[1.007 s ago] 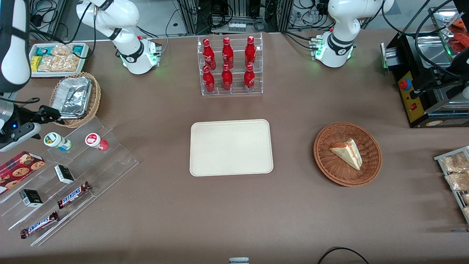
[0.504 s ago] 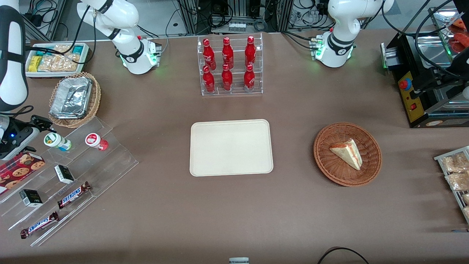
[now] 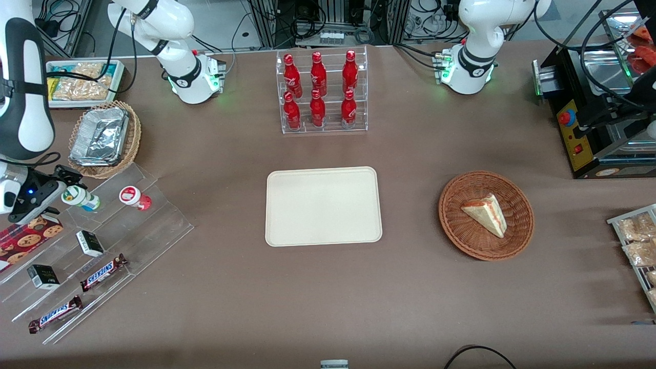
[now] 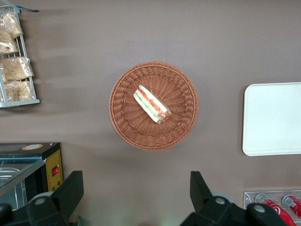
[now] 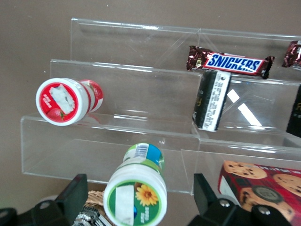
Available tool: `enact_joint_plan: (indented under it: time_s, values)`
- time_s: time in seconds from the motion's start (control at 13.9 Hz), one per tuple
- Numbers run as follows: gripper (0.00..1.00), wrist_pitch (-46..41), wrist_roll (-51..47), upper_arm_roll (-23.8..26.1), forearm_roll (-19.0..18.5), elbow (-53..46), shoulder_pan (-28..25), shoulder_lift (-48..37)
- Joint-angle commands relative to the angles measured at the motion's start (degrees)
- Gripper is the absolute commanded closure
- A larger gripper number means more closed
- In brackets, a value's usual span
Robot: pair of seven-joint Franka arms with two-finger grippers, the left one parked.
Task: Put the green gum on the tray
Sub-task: 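Close the right gripper on the green-and-white gum bottle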
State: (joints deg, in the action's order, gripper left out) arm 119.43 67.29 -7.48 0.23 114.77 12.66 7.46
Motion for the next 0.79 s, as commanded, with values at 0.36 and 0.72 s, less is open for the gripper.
enact_joint_plan:
  time_s: [0.36,0.72]
  values:
    - [0.24,3.3,0.9,0.3,-2.8,4.0,1.6,-1.2]
    - [1.0,1.8,0.0,0.4,-2.8,3.6,1.0,-2.1]
